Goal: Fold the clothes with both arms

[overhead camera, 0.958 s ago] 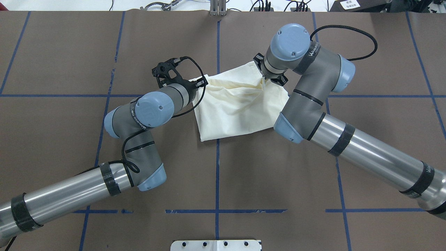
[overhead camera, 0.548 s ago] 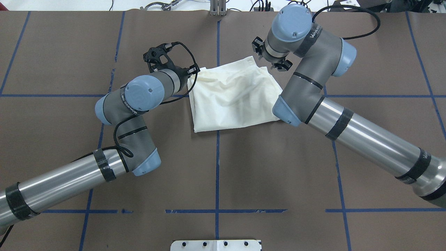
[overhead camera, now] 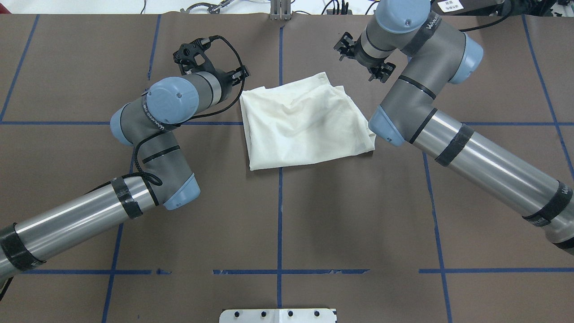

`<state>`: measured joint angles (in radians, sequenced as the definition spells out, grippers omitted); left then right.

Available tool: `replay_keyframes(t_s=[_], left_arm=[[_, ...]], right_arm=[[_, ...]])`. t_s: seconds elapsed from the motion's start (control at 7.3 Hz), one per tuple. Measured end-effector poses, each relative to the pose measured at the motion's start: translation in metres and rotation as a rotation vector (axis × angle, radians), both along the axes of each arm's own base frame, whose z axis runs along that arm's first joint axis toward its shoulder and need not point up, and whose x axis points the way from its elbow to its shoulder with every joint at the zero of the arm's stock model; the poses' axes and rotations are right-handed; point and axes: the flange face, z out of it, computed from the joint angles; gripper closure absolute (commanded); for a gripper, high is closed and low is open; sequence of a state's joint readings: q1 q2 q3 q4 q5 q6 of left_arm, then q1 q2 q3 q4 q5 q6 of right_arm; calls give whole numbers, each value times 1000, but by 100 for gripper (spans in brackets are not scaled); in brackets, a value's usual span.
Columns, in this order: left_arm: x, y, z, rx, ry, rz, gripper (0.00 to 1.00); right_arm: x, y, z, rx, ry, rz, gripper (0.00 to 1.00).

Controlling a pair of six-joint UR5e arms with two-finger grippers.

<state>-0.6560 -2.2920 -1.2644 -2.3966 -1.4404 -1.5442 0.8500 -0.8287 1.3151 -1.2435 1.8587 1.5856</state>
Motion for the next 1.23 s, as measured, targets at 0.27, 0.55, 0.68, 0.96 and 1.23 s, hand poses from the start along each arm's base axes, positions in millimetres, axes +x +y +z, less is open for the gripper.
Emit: replay_keyframes(t_s=[0.27, 0.55, 0.68, 0.96, 1.23], left_arm=[[-33, -21, 17, 40, -68, 88, 47], [-118, -51, 66, 126, -203, 256, 46], [-189, -67, 91, 172, -244, 338, 46], [-340, -84, 141, 257, -322, 454, 46], [-470, -74, 182, 306, -400, 513, 38]], right_arm=[[32, -4, 27, 15, 19, -50, 0], [134, -19, 76, 52, 19, -154, 0], [206, -24, 107, 86, 19, -200, 0], [358, -19, 164, 171, 28, -289, 0], [446, 17, 209, 224, 86, -413, 0]])
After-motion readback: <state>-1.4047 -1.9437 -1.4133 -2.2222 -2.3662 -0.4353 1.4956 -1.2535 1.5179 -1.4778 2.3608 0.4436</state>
